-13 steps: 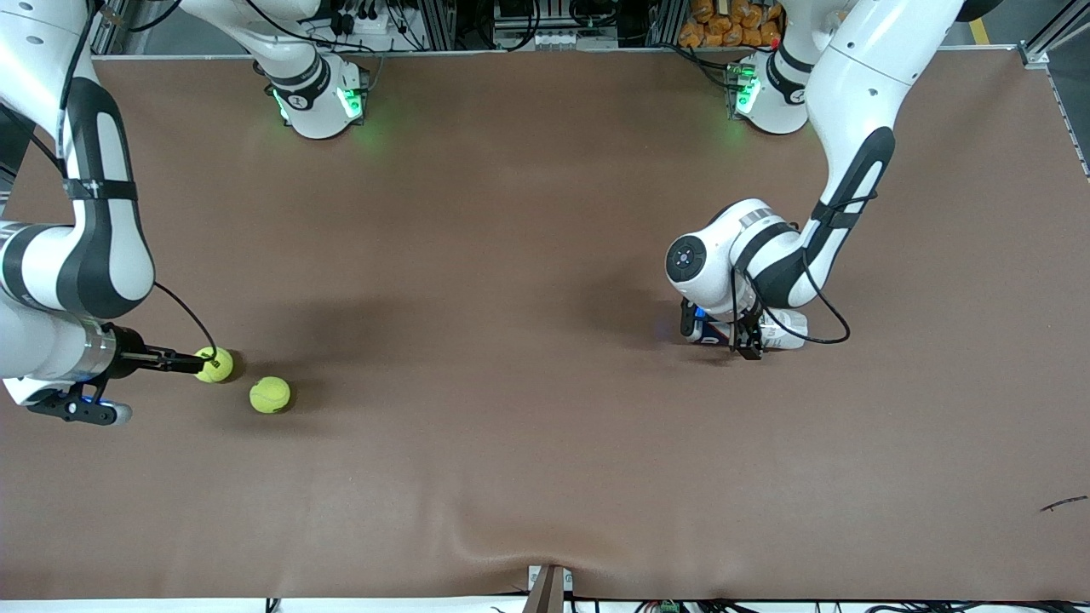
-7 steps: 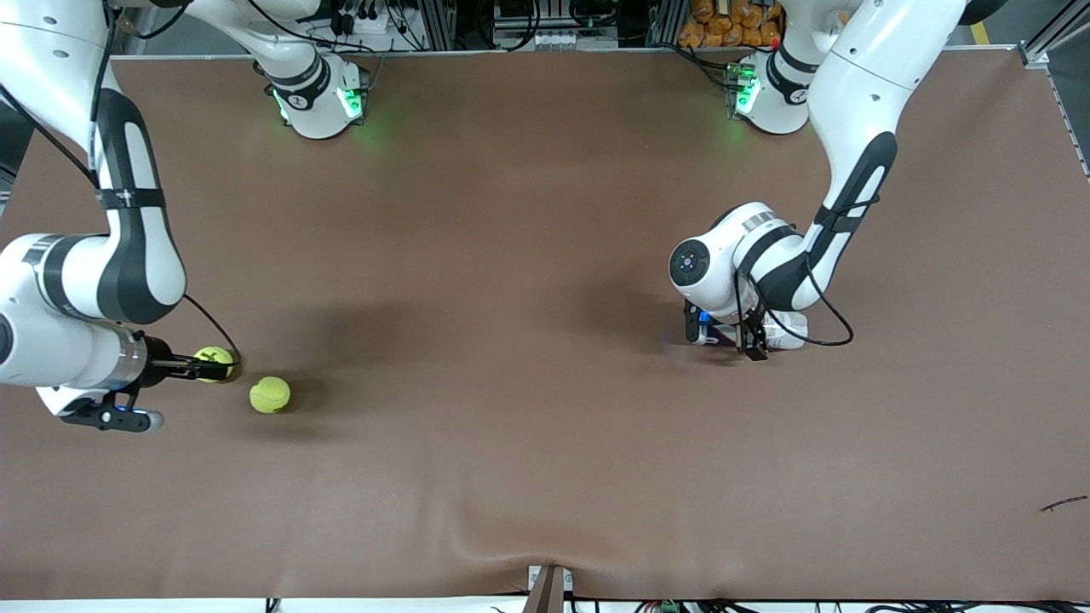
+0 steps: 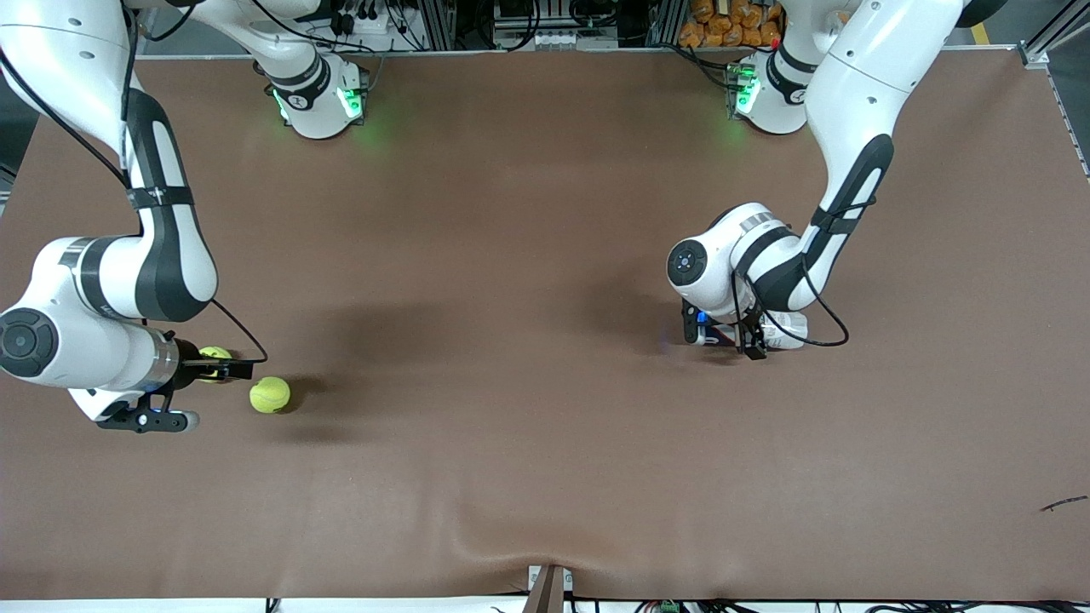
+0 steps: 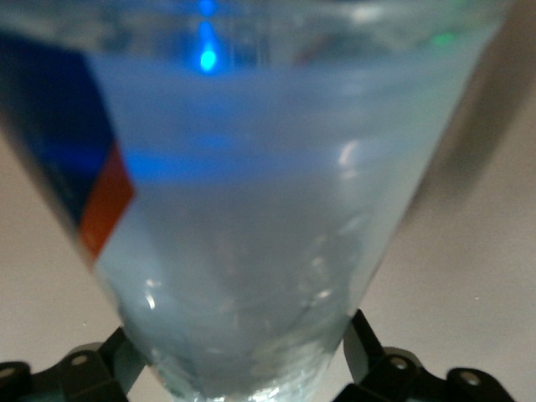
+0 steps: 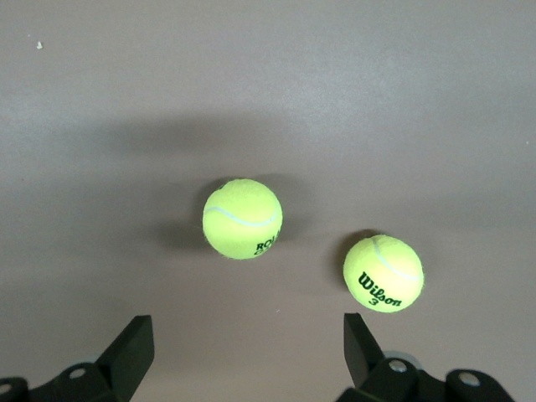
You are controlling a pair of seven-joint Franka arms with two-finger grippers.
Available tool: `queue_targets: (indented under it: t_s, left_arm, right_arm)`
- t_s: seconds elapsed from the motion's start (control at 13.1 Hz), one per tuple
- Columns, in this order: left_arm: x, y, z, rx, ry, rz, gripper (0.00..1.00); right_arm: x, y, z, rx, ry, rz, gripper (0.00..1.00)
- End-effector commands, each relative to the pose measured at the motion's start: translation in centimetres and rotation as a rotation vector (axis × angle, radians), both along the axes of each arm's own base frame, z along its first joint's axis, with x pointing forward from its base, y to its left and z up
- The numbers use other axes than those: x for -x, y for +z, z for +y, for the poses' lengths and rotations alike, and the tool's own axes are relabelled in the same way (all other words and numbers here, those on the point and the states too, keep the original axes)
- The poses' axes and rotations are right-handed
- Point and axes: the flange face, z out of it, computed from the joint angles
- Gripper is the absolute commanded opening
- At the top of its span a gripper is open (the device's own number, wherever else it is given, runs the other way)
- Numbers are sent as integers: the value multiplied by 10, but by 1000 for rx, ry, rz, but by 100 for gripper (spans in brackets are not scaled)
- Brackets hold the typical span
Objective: Insert tennis ball vertically with right arm
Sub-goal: 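Grasp the tube with the left gripper while the right gripper reaches a ball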
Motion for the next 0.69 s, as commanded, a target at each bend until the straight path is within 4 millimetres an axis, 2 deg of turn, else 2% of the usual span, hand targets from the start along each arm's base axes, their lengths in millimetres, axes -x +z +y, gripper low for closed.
queue_targets:
  t_s: [0.0,0.15,0.31,0.46,0.61]
  left_arm:
    - [-3,-4,-5,3,-6,-5,84]
    - [-3,-4,-5,4,-7,-5,77]
    - [-3,-3,-6,5,-9,-6,70]
    - [-6,0,-8,9,-9,-14,70]
    - [-10,6,-14,20,1,-33,71]
  right_arm:
    - [-3,0,3,-1,25,-3,100]
    - [-2,1,18,-1,47,6,100]
    - [7,-5,21,-3,52,51,100]
    - [7,-7,27,-4,59,51,100]
    - [10,-8,52,-3,95,57,100]
